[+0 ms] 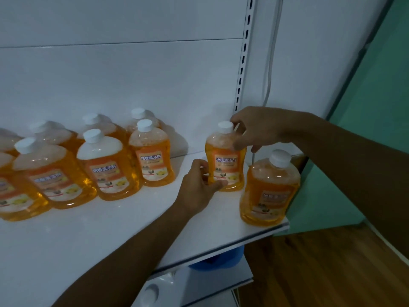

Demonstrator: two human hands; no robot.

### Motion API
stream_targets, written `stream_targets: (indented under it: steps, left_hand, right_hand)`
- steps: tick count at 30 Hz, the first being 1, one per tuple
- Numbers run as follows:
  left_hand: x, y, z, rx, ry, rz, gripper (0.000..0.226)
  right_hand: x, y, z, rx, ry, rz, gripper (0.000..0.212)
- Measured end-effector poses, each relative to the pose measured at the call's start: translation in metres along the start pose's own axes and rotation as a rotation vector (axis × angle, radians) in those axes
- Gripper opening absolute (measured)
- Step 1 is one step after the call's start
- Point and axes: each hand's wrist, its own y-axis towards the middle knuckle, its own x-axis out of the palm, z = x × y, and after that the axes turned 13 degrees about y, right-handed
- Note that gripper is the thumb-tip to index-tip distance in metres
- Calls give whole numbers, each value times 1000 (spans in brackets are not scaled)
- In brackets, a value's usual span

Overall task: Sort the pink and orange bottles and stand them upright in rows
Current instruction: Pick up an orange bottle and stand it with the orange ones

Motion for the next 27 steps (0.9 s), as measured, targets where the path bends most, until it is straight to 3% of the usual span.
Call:
stream_targets:
  steps: [8, 14, 20, 27]
  left_hand:
    - [-13, 6, -10, -16, -6, 207, 41]
    - [-26, 1, 1, 183, 33, 394, 36]
    - [-39, 8, 7, 63, 81, 278, 65]
    - [-34, 10, 3, -43, 61, 269, 67]
  right_hand:
    - [10, 42, -20, -226, -234, 29, 31]
    - [4, 78, -36, -345, -166, 71, 28]
    - [9, 114, -37, -422, -168, 96, 32]
    - [10, 127, -29, -390, -195, 52, 38]
